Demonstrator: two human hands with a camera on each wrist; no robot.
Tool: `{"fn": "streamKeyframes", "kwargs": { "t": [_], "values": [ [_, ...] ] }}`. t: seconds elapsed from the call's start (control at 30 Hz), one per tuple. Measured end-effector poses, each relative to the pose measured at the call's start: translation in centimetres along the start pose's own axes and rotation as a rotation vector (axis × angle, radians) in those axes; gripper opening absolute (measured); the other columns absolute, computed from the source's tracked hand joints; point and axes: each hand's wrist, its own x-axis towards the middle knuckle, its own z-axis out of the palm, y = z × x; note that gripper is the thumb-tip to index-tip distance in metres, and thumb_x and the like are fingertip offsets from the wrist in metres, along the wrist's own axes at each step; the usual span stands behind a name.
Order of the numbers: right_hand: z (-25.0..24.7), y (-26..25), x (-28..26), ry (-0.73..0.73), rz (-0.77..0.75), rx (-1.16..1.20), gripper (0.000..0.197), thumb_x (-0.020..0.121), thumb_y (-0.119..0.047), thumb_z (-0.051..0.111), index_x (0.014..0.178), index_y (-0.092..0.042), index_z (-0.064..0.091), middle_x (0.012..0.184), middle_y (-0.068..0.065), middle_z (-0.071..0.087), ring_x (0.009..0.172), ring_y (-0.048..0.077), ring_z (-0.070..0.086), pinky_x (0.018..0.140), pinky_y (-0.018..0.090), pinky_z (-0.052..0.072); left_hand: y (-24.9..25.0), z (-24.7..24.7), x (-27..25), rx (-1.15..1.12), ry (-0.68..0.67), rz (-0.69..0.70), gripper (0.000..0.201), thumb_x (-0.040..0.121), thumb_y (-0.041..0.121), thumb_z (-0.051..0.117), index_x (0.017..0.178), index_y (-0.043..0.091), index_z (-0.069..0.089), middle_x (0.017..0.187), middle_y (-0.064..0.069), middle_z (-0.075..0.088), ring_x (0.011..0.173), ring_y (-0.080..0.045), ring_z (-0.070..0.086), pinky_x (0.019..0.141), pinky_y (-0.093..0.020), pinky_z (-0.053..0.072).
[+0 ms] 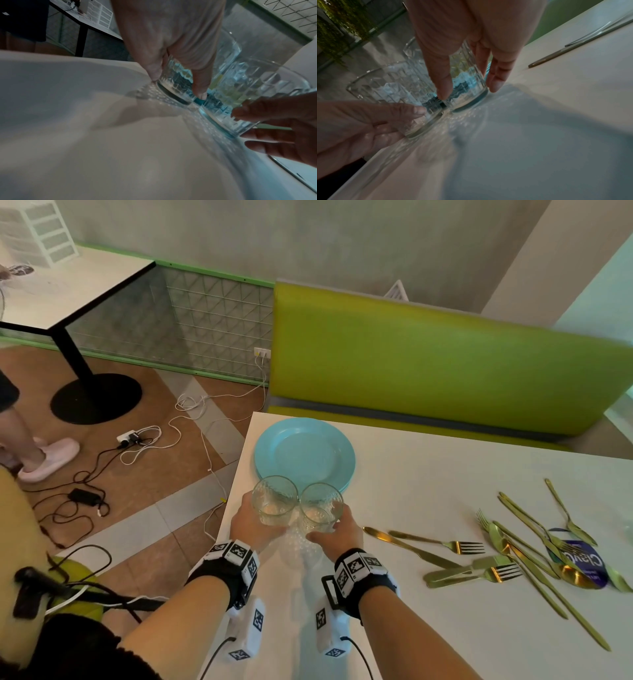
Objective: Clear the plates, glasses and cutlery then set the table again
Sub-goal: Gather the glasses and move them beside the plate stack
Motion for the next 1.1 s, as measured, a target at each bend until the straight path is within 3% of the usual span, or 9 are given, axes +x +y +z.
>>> {"fn": "streamKeyframes", "kwargs": {
  "t": [0.17,0.23,0.3,0.43,0.53,0.73,0.9,1.03,1.1],
  "values": [
    [-0.6,0.4,-0.4,-0.008,0.013,0.002,0.067,0.079,-0.003,0.068,0.137,-0.021,0.041,0.101,0.003,0.061,0.088,0.011,0.050,0.071,0.019,0.045,0.0,-0.6,-0.9,-0.030,-0.039,0.012,0.107,0.043,0.031,0.088,0.137,0.019,0.039,0.126,-0.003,0.059,0.117,-0.027,0.058,0.097,-0.037,0.049],
    [-0.7,0.6,-0.5,-0.005,0.020,-0.009,0.074,0.078,0.001,0.065,0.142,-0.021,0.036,0.118,0.005,0.060,0.100,0.014,0.055,0.085,0.024,0.050,0.0,-0.9,-1.7,-0.106,-0.052,-0.011,0.143,0.032,0.038,0.091,0.150,0.015,0.012,0.147,-0.008,0.039,0.135,-0.027,0.040,0.110,-0.045,0.036],
    [-1.3,0.6,-0.8,-0.007,0.022,-0.004,0.081,0.078,0.003,0.065,0.146,-0.020,0.029,0.142,0.004,0.047,0.122,0.018,0.051,0.098,0.027,0.047,0.3,-1.2,-2.4,-0.087,-0.040,0.007,0.153,0.032,0.041,0.093,0.151,0.018,-0.001,0.157,-0.009,0.019,0.145,-0.027,0.021,0.117,-0.049,0.024],
    [-3.4,0.6,-1.2,0.036,0.002,-0.010,0.079,0.078,0.003,0.065,0.145,-0.019,0.029,0.144,0.005,0.044,0.126,0.018,0.049,0.093,0.022,0.046,2.5,-2.1,-3.9,-0.058,0.089,0.175,0.147,0.030,0.046,0.093,0.149,0.021,0.010,0.154,-0.007,0.022,0.143,-0.029,0.019,0.114,-0.054,0.025],
    [-6.0,0.9,-2.0,0.100,0.012,0.007,0.074,0.078,0.001,0.067,0.142,-0.019,0.035,0.138,0.006,0.049,0.121,0.019,0.052,0.091,0.023,0.047,5.3,-2.5,-5.8,-0.026,0.150,0.307,0.138,0.036,0.045,0.090,0.147,0.013,0.016,0.147,-0.008,0.025,0.139,-0.028,0.019,0.116,-0.047,0.020],
    [-14.2,2.9,-4.0,0.248,0.061,-0.005,0.054,0.080,-0.006,0.068,0.130,-0.016,0.050,0.128,0.007,0.058,0.108,0.022,0.060,0.089,0.026,0.051,12.4,-0.4,-7.6,-0.097,0.319,0.505,0.094,0.065,0.057,0.048,0.135,-0.007,0.041,0.134,-0.023,0.046,0.127,-0.040,0.038,0.107,-0.040,0.025],
    [-22.3,6.8,-5.2,0.388,0.127,-0.048,0.046,0.080,-0.010,0.066,0.125,-0.013,0.056,0.123,0.007,0.062,0.110,0.023,0.060,0.093,0.030,0.050,19.7,5.6,-9.1,-0.081,0.185,0.628,0.042,0.086,0.011,0.059,0.125,-0.004,0.052,0.124,-0.022,0.054,0.113,-0.037,0.050,0.096,-0.037,0.036],
    [-28.3,11.0,-5.5,0.514,0.209,-0.018,0.040,0.082,-0.021,0.066,0.121,-0.015,0.060,0.117,0.005,0.066,0.111,0.022,0.059,0.095,0.028,0.046,24.1,12.8,-11.5,-0.054,-0.026,0.663,0.037,0.089,0.009,0.054,0.125,0.005,0.050,0.124,-0.011,0.055,0.091,-0.017,0.050,0.078,-0.025,0.038],
    [-31.2,13.5,-5.3,0.543,0.248,-0.008,0.038,0.083,-0.018,0.064,0.121,-0.015,0.061,0.118,0.006,0.066,0.112,0.024,0.059,0.095,0.027,0.044,25.9,16.8,-12.5,-0.034,-0.121,0.646,0.036,0.089,0.010,0.054,0.125,0.007,0.050,0.121,-0.009,0.057,0.088,-0.017,0.052,0.078,-0.024,0.039]
  ]
}}
